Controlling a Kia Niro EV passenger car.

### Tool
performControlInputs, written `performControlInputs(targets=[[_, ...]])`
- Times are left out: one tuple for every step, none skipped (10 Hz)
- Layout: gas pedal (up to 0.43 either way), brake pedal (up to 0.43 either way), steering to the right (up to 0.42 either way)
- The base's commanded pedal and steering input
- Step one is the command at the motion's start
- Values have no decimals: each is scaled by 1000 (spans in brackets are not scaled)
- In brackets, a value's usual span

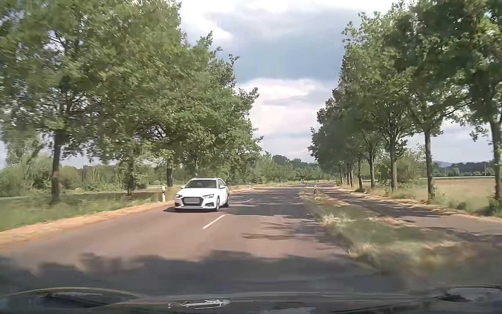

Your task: Follow the waypoints while adhering to traffic rules and regulations

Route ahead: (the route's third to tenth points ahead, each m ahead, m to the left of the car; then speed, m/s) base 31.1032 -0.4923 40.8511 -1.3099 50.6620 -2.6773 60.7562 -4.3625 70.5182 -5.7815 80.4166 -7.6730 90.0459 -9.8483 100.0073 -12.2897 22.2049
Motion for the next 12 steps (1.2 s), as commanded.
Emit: performControlInputs(targets=[[280,0,16],[280,0,16],[280,0,17],[280,0,18],[280,0,18],[280,0,18],[280,0,18],[280,0,17],[280,0,18],[280,0,18],[260,0,18],[260,0,18]])
